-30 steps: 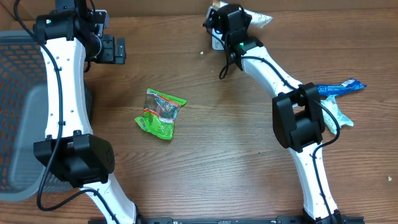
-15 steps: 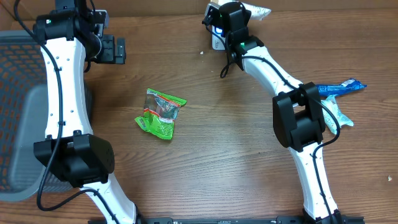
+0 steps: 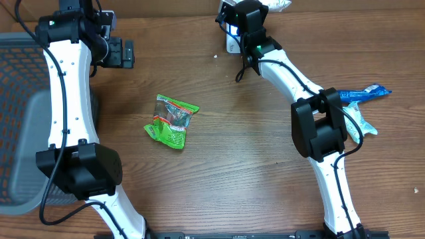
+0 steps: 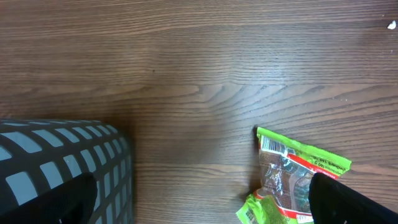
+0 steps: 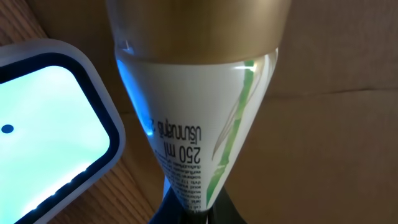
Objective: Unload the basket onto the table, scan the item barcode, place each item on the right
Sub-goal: 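Lift the white tube and hold its label under the scanner, then carry the white tube right and set it near the wipes pack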
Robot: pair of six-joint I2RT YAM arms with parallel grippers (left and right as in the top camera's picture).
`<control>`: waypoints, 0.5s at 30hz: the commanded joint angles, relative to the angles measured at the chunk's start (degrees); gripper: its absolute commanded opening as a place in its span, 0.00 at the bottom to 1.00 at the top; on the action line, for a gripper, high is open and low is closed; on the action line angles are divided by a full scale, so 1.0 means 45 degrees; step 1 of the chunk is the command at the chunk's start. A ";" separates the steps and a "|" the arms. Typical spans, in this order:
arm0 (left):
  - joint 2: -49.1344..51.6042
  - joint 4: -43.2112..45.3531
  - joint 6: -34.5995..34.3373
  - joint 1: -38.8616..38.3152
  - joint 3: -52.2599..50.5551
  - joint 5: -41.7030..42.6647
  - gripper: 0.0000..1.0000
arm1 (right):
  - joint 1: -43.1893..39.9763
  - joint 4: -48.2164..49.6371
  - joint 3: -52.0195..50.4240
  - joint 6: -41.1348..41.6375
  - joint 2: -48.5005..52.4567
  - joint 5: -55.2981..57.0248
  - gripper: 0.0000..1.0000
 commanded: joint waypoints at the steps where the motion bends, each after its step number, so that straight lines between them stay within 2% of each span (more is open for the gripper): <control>1: -0.0442 -0.0005 0.0267 -0.0015 0.0214 -0.0049 1.00 | 0.0049 0.0282 0.0131 -0.0282 -0.0024 0.0287 0.04; 15: -0.0442 -0.0005 0.0267 -0.0015 0.0214 -0.0049 1.00 | -0.0015 0.0243 0.0063 -0.0277 0.0374 0.0034 0.04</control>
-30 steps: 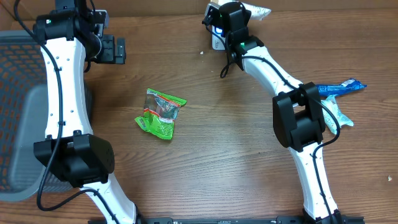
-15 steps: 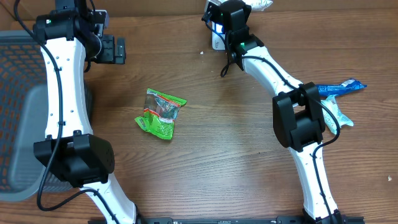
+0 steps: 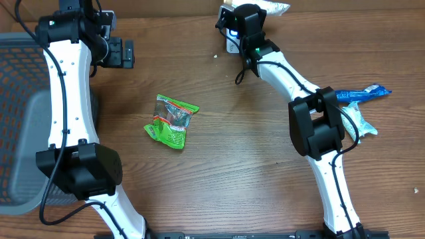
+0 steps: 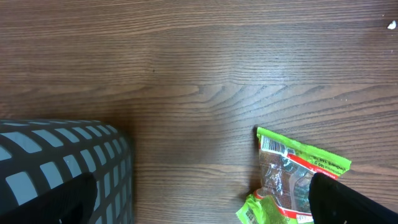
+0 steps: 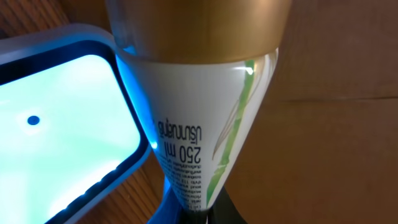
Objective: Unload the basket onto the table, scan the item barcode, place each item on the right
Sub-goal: 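Carry the white tube right and set it near the wipes pack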
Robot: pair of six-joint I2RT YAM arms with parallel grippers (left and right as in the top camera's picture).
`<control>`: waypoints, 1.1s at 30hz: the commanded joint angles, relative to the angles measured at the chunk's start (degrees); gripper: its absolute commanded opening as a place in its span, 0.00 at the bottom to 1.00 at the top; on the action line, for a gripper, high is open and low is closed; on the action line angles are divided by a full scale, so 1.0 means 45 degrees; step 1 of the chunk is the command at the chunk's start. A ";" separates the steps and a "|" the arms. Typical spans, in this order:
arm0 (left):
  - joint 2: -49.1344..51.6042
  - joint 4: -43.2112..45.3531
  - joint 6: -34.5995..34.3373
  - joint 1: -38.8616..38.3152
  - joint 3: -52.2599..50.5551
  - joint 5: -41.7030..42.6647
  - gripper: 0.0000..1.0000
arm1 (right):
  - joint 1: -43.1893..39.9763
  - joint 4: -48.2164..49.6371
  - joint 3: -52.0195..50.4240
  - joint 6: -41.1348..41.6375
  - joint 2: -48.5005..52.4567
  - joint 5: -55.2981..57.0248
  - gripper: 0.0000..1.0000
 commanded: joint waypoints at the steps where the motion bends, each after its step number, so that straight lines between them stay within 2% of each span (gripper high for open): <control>1: -0.0442 -0.0010 0.0272 -0.0015 0.0214 -0.0049 1.00 | -0.0015 0.0248 -0.0010 0.0029 -0.0107 -0.0029 0.04; 12: -0.0442 -0.0015 0.0272 -0.0015 0.0214 -0.0049 1.00 | 0.0005 0.0238 -0.0015 0.0049 -0.0175 0.0714 0.04; 15: -0.0442 -0.0010 0.0272 -0.0015 0.0214 -0.0049 1.00 | 0.0131 0.0141 -0.0015 0.0719 -0.0559 0.0981 0.04; 21: -0.0442 -0.0015 0.0272 -0.0015 0.0214 -0.0049 1.00 | 0.0160 -0.2545 -0.0010 0.2705 -0.2516 0.1039 0.04; 25: -0.0442 -0.0010 0.0272 -0.0015 0.0214 -0.0049 1.00 | 0.0170 -0.5357 0.0010 0.5731 -0.4328 0.1511 0.04; 28: -0.0442 -0.0010 0.0272 -0.0015 0.0214 -0.0049 1.00 | -0.0015 -0.7407 0.0015 0.9447 -0.5440 0.1690 0.04; 33: -0.0442 -0.0010 0.0272 -0.0015 0.0214 -0.0049 1.00 | -0.0937 -1.2478 0.0005 1.5319 -0.6047 -0.0661 0.04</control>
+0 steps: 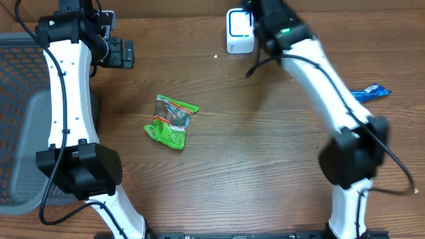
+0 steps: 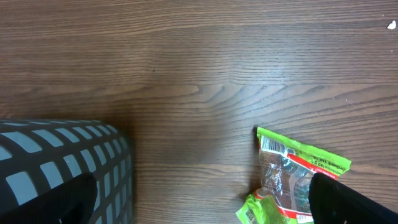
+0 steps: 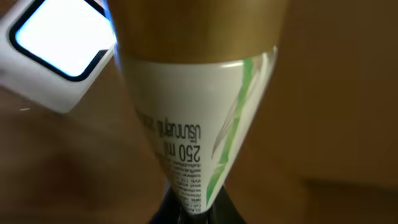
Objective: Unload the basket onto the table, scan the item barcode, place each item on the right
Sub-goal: 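Carry the white tube right and set it near the wipes pack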
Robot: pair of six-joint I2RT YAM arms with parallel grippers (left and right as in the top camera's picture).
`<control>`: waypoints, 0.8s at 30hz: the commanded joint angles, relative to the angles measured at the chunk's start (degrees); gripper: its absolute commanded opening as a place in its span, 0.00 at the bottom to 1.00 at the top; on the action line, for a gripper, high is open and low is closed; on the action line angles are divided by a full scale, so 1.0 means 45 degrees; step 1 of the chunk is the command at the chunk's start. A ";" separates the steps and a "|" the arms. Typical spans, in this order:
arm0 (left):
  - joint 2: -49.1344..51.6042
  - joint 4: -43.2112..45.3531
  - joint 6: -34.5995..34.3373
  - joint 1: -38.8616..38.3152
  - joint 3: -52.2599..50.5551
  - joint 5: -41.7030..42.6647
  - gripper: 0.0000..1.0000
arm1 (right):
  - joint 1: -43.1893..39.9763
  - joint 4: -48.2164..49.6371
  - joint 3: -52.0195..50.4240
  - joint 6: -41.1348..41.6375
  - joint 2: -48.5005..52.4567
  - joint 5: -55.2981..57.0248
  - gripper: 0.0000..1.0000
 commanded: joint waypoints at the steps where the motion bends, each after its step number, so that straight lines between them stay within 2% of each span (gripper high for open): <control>1: -0.0442 -0.0010 0.0267 -0.0015 0.0214 -0.0049 1.00 | -0.1039 -0.2331 0.0170 0.5867 -0.0491 -0.1914 0.04; 4: -0.0442 -0.0010 0.0267 -0.0015 0.0214 -0.0049 1.00 | -0.1928 -0.3944 -0.0442 0.6960 -0.0243 -0.2866 0.04; 13: -0.0442 -0.0010 0.0267 -0.0015 0.0214 -0.0049 1.00 | -0.4337 -0.3978 -0.4240 0.6985 -0.0194 -0.4099 0.04; 15: -0.0442 -0.0015 0.0267 -0.0015 0.0214 -0.0049 1.00 | -0.4692 -0.3978 -0.4779 0.6989 -0.0194 -0.4095 0.08; 16: -0.0442 -0.0015 0.0267 -0.0015 0.0214 -0.0049 1.00 | -0.4833 -0.3997 -0.4935 0.6994 -0.0194 -0.4104 0.15; 17: -0.0442 -0.0010 0.0267 -0.0015 0.0214 -0.0049 1.00 | -0.4974 -0.4031 -0.5037 0.6999 -0.0194 -0.4260 0.51; 19: -0.0442 -0.0015 0.0267 -0.0015 0.0214 -0.0049 1.00 | -0.5197 -0.3968 -0.5037 0.6999 -0.0194 -0.4940 1.00; 24: -0.0442 -0.0015 0.0267 -0.0015 0.0214 -0.0049 1.00 | -0.5566 -0.3910 -0.3667 0.6994 -0.0233 -0.7349 1.00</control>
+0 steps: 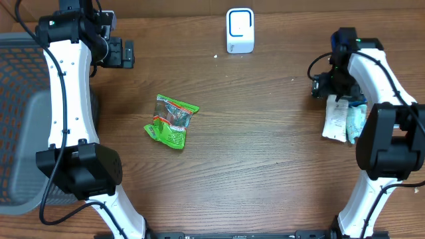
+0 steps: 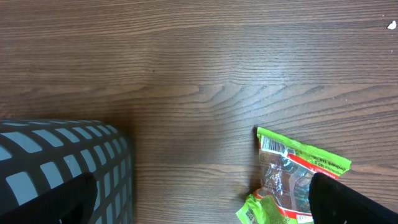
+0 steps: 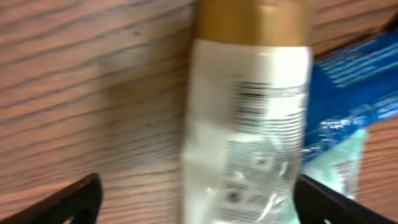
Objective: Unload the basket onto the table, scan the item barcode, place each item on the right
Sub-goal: 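Carry the white tube right and set it near the wipes pack, then move the right gripper to the green snack bag and grasp it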
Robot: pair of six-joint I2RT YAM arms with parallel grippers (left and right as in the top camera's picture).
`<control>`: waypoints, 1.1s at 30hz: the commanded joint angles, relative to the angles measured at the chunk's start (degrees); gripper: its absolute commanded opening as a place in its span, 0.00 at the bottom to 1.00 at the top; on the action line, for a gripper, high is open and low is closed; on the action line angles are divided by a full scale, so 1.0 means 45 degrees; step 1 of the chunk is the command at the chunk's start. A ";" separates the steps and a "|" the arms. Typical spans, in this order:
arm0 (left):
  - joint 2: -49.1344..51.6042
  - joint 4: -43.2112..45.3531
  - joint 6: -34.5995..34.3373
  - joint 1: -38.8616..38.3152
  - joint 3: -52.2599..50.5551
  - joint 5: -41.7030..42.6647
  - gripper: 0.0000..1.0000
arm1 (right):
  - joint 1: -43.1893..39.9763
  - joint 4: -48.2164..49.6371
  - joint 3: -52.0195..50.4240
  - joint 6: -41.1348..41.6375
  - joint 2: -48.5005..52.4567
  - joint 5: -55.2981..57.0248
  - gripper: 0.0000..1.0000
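Note:
A white tube with a gold cap [image 3: 249, 124] lies on the table at the right [image 1: 335, 119], its barcode facing up. My right gripper [image 3: 199, 194] hovers over it, open, with the fingers wide apart on either side and not touching it; in the overhead view the right gripper [image 1: 332, 91] is just beyond the tube. The white scanner [image 1: 239, 30] stands at the far edge, apart from both arms. My left gripper [image 1: 123, 53] is open at the far left with nothing in it. A green snack packet [image 1: 171, 121] lies mid-table and also shows as the packet [image 2: 298, 168].
A grey mesh basket [image 1: 20, 119] fills the left side, its corner [image 2: 62, 165] under the left wrist. Blue and teal packets [image 1: 357, 118] lie against the tube on the right, and a blue packet [image 3: 354, 74] shows beside it.
My right gripper held the tube near the scanner at the far edge; now it is at the right side, open, and the tube lies on the table beside the blue packets. The left arm is unchanged.
My right gripper held the tube by the lit scanner window, then closer over it. Then it held the tube farther from the scanner. Now the tube lies at the right by the packets, released. The left arm and the green packet stayed put.

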 commanded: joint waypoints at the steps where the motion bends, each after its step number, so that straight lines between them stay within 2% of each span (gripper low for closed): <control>1: -0.0442 -0.0005 0.0267 -0.0015 0.0214 -0.0049 1.00 | -0.0121 -0.0078 0.1676 0.0160 -0.0359 -0.2526 1.00; 2: -0.0442 -0.0010 0.0267 -0.0015 0.0214 -0.0049 1.00 | -0.0117 -0.0175 0.2297 0.0160 -0.0359 -0.3497 1.00; 3: -0.0442 -0.0010 0.0267 -0.0015 0.0214 -0.0049 1.00 | -0.0078 -0.0180 0.3303 0.0160 -0.0359 -0.5765 1.00; 6: -0.0442 -0.0005 0.0267 -0.0015 0.0214 -0.0049 1.00 | 0.0160 0.0427 0.4153 0.0155 -0.0359 -0.9894 1.00; 9: -0.0442 -0.0010 0.0267 -0.0015 0.0214 -0.0049 1.00 | 0.0724 0.1598 0.4090 0.0165 -0.0335 -1.2036 1.00; 12: -0.0442 -0.0005 0.0267 -0.0015 0.0214 -0.0049 1.00 | 0.1719 0.2336 0.3623 0.0767 -0.0287 -1.1871 1.00; 16: -0.0442 -0.0005 0.0267 -0.0015 0.0214 -0.0049 1.00 | 0.3206 0.2909 0.2691 0.3322 -0.0102 -1.0569 0.99; 17: -0.0442 -0.0010 0.0267 -0.0015 0.0214 -0.0049 1.00 | 0.3653 0.3133 0.2293 0.4095 -0.0049 -1.0059 0.95; 23: -0.0442 -0.0005 0.0267 -0.0015 0.0214 -0.0049 1.00 | 0.5843 0.5032 -0.0238 0.6970 0.0053 -0.8587 0.87; 25: -0.0442 -0.0010 0.0267 -0.0015 0.0214 -0.0049 1.00 | 0.6562 0.6154 -0.1185 0.8121 0.0063 -0.8602 0.77; 33: -0.0442 -0.0005 0.0267 -0.0015 0.0214 -0.0049 1.00 | 0.8106 0.7995 -0.2055 0.9360 0.0219 -0.7223 0.68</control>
